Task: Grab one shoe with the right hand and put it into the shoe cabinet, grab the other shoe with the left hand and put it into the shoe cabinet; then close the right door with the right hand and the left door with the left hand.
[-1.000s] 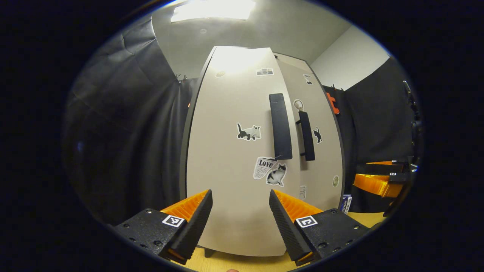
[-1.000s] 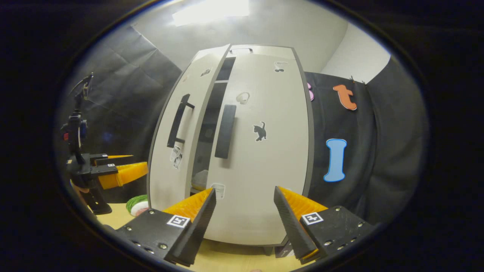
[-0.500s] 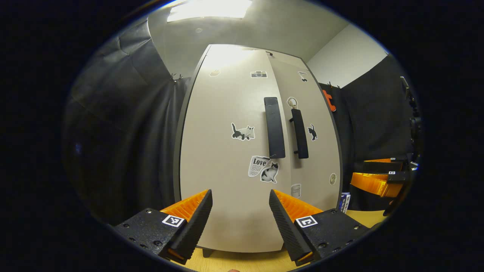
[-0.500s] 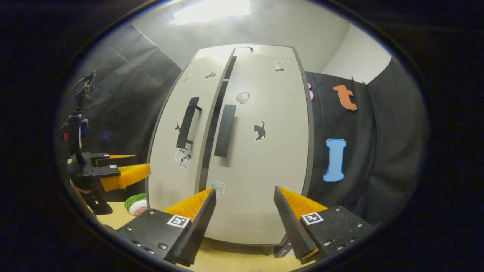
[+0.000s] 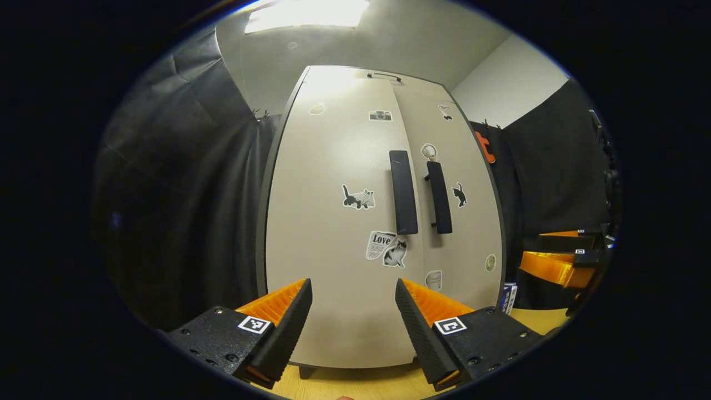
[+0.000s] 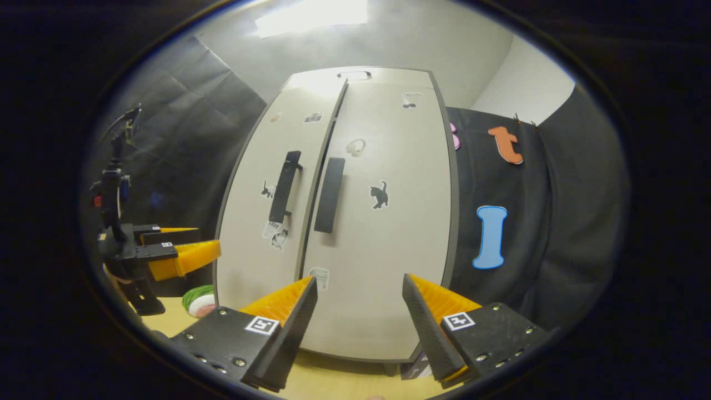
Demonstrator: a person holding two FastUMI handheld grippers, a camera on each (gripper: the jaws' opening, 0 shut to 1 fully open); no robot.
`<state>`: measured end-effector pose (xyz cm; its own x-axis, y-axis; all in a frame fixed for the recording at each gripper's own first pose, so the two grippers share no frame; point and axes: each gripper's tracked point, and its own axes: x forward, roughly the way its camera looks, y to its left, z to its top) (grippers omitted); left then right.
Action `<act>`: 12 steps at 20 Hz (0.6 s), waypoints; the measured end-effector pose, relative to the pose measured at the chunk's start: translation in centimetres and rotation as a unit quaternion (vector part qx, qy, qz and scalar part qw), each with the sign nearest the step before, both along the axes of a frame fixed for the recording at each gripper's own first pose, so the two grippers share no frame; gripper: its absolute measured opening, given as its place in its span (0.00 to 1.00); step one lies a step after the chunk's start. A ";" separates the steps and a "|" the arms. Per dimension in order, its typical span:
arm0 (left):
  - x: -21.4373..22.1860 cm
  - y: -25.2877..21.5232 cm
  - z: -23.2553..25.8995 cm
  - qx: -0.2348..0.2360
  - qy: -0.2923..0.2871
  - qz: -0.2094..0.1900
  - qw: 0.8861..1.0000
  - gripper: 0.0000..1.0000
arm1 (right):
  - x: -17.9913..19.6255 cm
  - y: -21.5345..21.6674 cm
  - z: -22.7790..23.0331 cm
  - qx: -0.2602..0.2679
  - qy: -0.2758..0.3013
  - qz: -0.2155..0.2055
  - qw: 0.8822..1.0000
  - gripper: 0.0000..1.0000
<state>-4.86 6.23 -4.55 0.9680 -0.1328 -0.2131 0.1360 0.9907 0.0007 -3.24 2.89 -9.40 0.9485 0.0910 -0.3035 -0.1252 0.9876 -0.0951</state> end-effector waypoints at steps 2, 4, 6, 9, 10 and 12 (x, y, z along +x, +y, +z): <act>-0.1 0.1 0.0 0.001 0.000 0.001 1.000 0.92 | 0.0 0.0 0.1 -0.001 0.000 0.000 1.000 0.92; -0.1 0.2 0.0 0.003 0.001 0.003 1.000 0.92 | 0.0 0.1 0.1 -0.001 -0.001 0.001 1.000 0.92; 0.1 0.0 -0.2 0.004 0.002 0.004 1.000 0.92 | -0.1 0.0 0.2 -0.002 -0.001 0.001 1.000 0.92; 0.0 0.2 -0.2 0.006 0.004 0.006 1.000 0.92 | -0.2 0.0 0.2 -0.003 -0.001 0.001 1.000 0.92; 0.0 0.2 -0.2 0.007 0.005 0.006 1.000 0.92 | -0.3 0.0 0.2 -0.004 -0.001 0.001 1.000 0.92; -0.1 0.2 -0.2 0.008 0.005 0.006 1.000 0.92 | -0.2 0.0 0.2 -0.004 -0.001 0.002 1.000 0.92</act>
